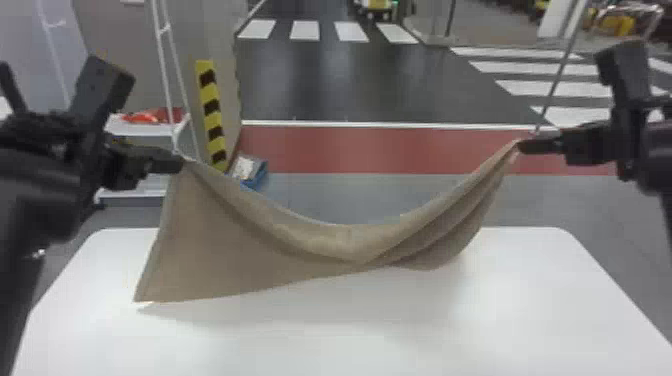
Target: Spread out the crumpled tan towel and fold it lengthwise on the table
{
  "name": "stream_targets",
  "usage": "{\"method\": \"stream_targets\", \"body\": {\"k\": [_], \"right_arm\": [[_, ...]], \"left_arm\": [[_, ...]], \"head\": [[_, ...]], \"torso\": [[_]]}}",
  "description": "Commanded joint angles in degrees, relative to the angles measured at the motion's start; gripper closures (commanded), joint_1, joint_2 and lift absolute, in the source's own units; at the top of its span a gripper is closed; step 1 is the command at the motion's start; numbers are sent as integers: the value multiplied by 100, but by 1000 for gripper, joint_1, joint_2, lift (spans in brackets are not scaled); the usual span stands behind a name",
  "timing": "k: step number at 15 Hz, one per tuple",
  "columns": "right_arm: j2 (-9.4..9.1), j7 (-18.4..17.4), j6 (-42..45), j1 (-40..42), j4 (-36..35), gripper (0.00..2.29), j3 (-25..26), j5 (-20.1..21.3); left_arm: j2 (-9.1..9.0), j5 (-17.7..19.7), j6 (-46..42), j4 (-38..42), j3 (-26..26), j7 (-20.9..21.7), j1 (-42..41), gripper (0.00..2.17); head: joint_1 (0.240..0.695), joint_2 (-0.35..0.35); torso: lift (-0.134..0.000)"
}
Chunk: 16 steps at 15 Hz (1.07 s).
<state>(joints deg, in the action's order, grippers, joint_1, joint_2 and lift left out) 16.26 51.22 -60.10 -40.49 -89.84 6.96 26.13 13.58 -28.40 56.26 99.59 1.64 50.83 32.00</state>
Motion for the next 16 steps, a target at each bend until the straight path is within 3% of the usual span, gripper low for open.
{"method": "stream_targets", "body": {"k": [1,3,4,6,8,11,14,15,16], "right_arm": [[9,-68,-15,-627,397,1180,34,50],[167,2,-349,-820,345,1180,16,-29],[369,99,-683,-662,55,1180,69,-223],[765,239,-1052,296,-974,1180,315,-600],[914,459,-1193,1553,-2037,1180,957,-1101],[826,767,-1105,3513,-3311,1180,1888,-1567],[378,1364,-50,5042,-3839,1180,2504,-1752],[264,1523,336,5367,-3874,1180,2697,-1919],[211,1734,670,5710,-3874,1180,2838,-1989]], "left_arm": [[-180,212,-198,-906,82,-152,948,2027],[-189,352,-198,-1047,55,-284,1230,2027],[-180,440,-181,-924,11,-249,1159,2027],[-66,669,-198,-124,-314,-152,377,2027],[92,889,-233,851,-955,-64,-748,2027],[101,1310,-655,2135,-1966,182,-2462,2027],[57,1433,-1710,2917,-2573,393,-4211,2027],[4,1556,-2044,2996,-2748,437,-4642,2027],[-13,1662,-2413,3022,-2907,507,-5072,2027]], "head": [[448,-73],[368,-91],[345,-96],[327,-105],[347,-118],[467,-106],[602,-86],[681,-69],[695,-65]], "torso": [[-124],[-124],[-124],[-124],[-124],[-124],[-124],[-124],[-124]]}}
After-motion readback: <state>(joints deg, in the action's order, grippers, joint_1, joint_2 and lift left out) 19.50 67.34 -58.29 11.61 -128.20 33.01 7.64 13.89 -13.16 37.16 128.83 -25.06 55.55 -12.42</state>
